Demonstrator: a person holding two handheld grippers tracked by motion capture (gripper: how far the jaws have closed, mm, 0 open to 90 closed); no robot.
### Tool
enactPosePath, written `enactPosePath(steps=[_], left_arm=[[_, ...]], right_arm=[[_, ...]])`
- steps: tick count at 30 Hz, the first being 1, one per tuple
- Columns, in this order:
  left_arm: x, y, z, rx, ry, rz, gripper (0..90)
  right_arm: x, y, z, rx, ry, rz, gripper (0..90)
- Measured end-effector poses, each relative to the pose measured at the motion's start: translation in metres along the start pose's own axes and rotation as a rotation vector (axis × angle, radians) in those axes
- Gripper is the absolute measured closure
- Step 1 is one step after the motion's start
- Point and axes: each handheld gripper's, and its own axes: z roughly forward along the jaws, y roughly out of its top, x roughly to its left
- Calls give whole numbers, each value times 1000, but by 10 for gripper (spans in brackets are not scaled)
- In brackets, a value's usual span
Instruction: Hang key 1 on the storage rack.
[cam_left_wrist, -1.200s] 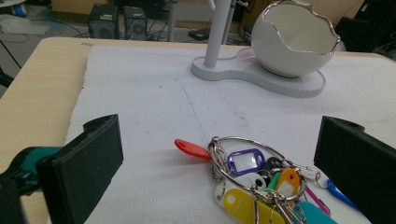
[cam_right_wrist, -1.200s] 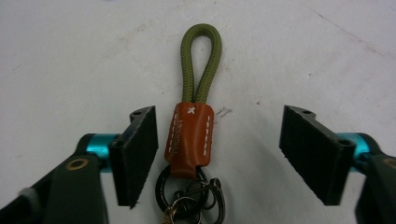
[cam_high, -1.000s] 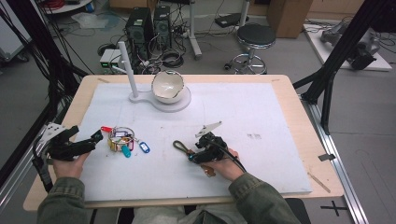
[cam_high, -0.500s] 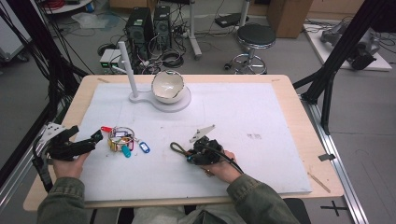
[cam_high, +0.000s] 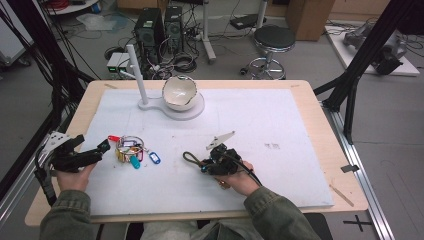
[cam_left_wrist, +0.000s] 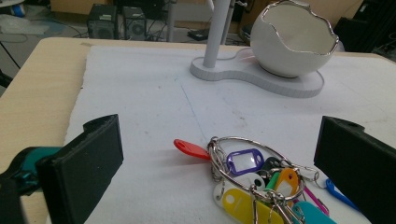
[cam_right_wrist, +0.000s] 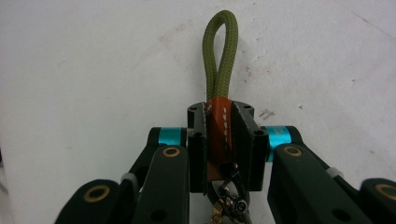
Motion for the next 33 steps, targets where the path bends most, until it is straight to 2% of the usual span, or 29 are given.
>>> enactPosePath(steps=[8,14,21,33], left_arm=[[-1,0,-1,3,-2,1,17],[-1,0,-2,-2,-4,0,17],[-1,0,-3,-5,-6,-3,17],[0,0,-3,-9,-7,-13,17]], right_arm=[[-1,1,-4,-15,-3,13,765],[-3,9,-15,-66,5,44,765],[-9,24,-27,-117,10,86,765],[-15,55,-42,-162,21,91,764]])
